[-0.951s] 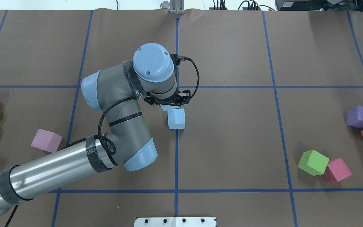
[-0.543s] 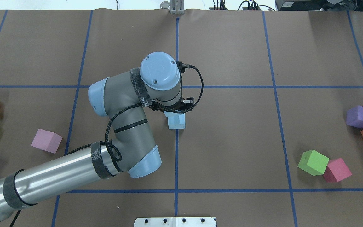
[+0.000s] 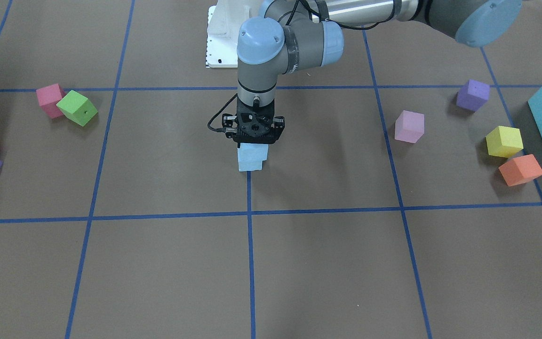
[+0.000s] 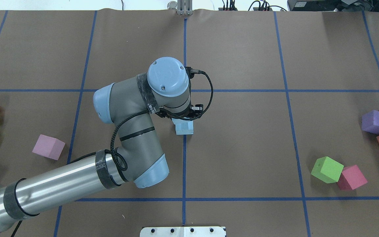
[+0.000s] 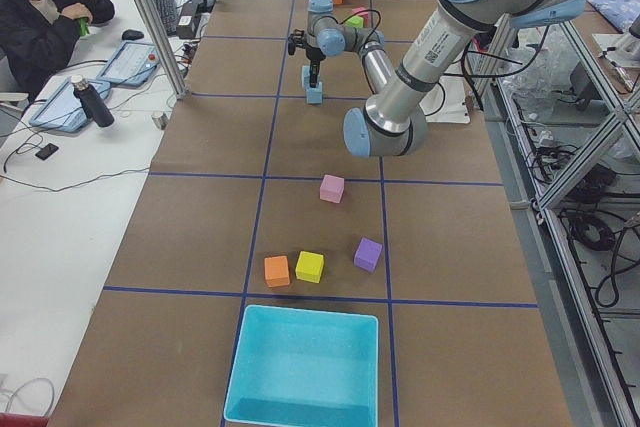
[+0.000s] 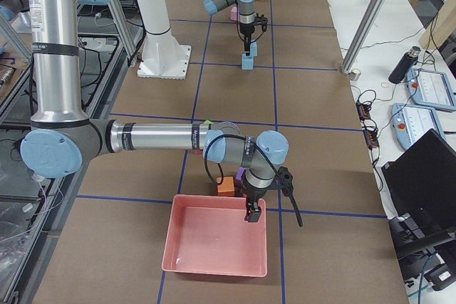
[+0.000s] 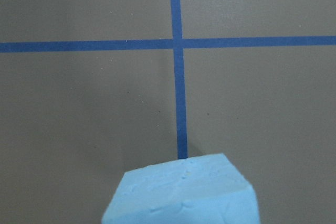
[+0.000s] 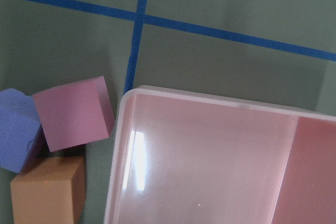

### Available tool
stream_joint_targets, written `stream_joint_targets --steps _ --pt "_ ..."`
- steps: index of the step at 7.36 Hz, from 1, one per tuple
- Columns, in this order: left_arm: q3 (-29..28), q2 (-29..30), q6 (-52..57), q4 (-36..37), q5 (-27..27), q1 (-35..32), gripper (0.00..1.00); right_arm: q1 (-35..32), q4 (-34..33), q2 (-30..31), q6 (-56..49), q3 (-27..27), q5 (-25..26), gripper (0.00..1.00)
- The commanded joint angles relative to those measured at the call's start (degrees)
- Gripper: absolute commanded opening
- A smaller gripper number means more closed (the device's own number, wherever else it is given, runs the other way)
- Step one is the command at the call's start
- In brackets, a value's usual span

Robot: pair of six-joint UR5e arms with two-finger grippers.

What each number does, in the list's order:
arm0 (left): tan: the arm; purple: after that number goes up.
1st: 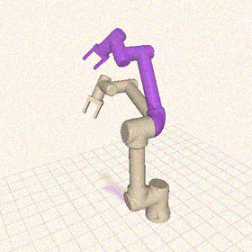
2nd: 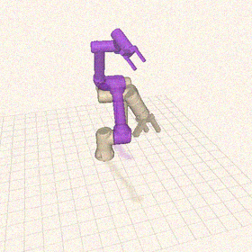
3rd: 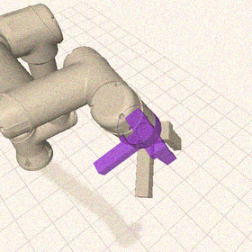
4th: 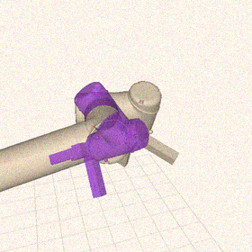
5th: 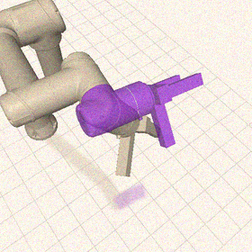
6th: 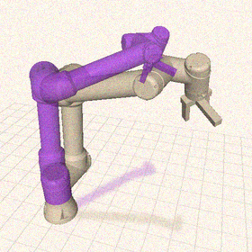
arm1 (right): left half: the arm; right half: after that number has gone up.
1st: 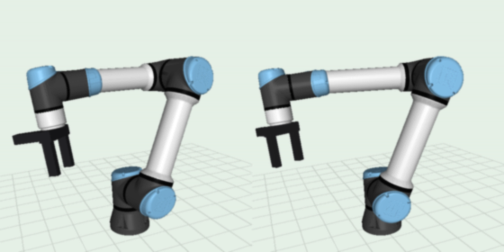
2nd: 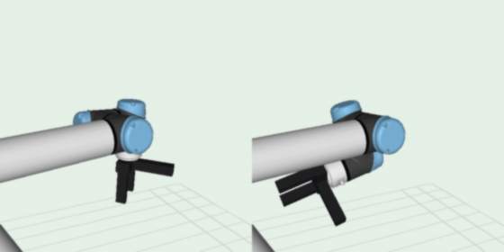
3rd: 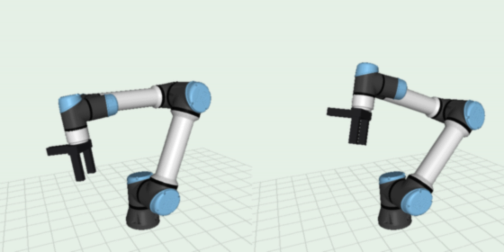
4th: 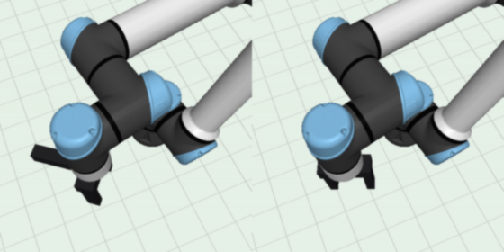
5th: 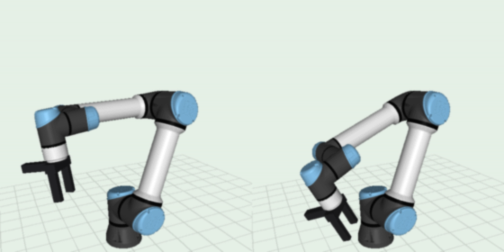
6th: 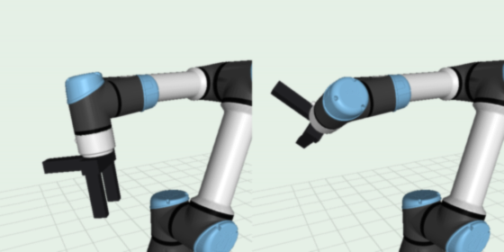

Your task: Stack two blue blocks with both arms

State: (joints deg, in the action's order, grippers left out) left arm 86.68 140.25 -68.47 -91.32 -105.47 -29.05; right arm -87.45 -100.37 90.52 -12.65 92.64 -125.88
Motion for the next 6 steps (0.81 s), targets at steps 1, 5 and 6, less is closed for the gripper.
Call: stream_joint_targets --steps 1,5,6 --pt "0.16 0.03 0.00 0.00 0.00 0.30 0.27 0.00 -0.09 0.01 0.00 0.00 -0.06 1.00" --pt "0.33 0.03 -0.09 0.00 0.09 1.80 0.34 0.00 -0.09 0.09 0.00 0.00 -0.15 1.00" --pt "0.25 -0.06 -0.09 0.00 0.09 1.80 0.39 0.00 -0.09 0.09 0.00 0.00 -0.15 1.00"
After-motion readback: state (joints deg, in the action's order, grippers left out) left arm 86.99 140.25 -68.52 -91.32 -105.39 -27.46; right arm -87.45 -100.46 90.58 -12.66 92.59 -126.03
